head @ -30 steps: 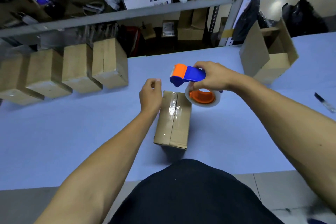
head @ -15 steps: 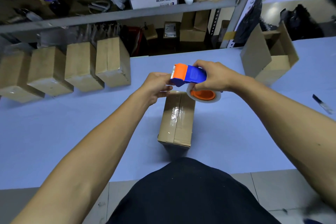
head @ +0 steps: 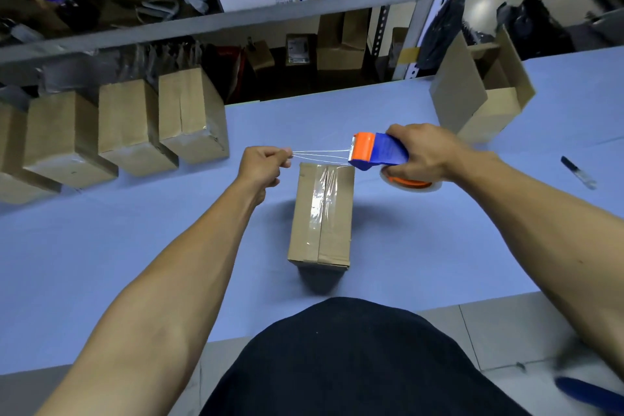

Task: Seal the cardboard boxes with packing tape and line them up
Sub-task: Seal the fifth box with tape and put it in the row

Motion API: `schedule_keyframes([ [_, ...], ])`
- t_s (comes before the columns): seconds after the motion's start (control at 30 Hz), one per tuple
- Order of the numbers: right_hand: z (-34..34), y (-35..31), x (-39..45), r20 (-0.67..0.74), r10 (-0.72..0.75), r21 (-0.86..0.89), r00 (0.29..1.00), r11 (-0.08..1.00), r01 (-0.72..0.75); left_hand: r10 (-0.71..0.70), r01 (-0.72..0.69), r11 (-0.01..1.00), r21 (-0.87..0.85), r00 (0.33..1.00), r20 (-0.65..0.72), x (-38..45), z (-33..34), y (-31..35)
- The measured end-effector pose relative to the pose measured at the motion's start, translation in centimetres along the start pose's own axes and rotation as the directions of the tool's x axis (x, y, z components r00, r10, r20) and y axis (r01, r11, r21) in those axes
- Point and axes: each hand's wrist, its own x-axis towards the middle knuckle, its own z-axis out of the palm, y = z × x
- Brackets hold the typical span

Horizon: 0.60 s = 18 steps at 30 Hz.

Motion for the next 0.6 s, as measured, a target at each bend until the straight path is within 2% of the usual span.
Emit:
schedule_keyframes([
  [0.27,1.4,-0.3,-0.3,-0.023,0.042,0.007,0.999,0.999,-0.042,0.069,-0.067,0.996,0.063,0.997,-0.021,0.4,0.8,-0.5],
  [0.6,2.7,0.4,-0.5,0.01,0.074,0.06,0.997,0.995,-0.075,0.077,-0.074,0.996,0.058,0.996,-0.048,2.0,2.4,-2.8],
])
